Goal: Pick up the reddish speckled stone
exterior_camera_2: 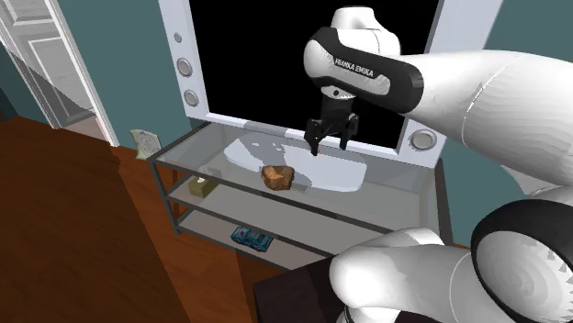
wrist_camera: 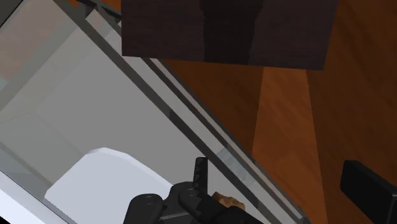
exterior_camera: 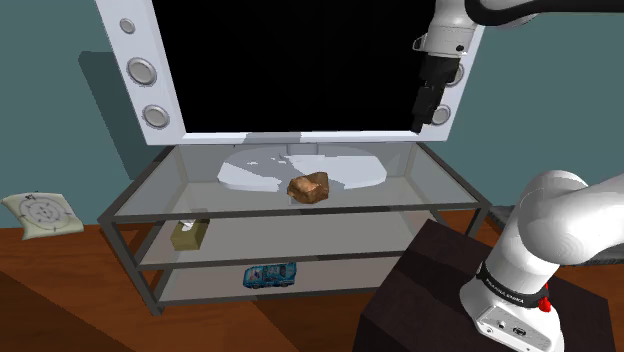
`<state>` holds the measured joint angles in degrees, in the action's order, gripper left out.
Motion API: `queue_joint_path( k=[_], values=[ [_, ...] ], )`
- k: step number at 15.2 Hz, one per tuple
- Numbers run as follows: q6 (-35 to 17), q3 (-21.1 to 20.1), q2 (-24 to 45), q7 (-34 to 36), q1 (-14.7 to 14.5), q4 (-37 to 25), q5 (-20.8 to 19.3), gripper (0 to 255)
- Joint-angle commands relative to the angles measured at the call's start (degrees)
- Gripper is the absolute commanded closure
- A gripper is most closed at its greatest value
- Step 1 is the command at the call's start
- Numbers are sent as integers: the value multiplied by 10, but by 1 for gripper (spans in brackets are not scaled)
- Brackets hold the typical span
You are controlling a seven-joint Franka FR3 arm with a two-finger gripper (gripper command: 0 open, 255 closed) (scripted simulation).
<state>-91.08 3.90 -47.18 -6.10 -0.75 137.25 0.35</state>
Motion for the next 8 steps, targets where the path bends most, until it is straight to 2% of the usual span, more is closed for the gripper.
queue_joint_path(
  k=[1, 8],
  values=[
    [0, 0, 0, 0, 0, 0, 0, 0],
    [-119, -7, 136, -26, -19, -11, -11, 0]
  ],
)
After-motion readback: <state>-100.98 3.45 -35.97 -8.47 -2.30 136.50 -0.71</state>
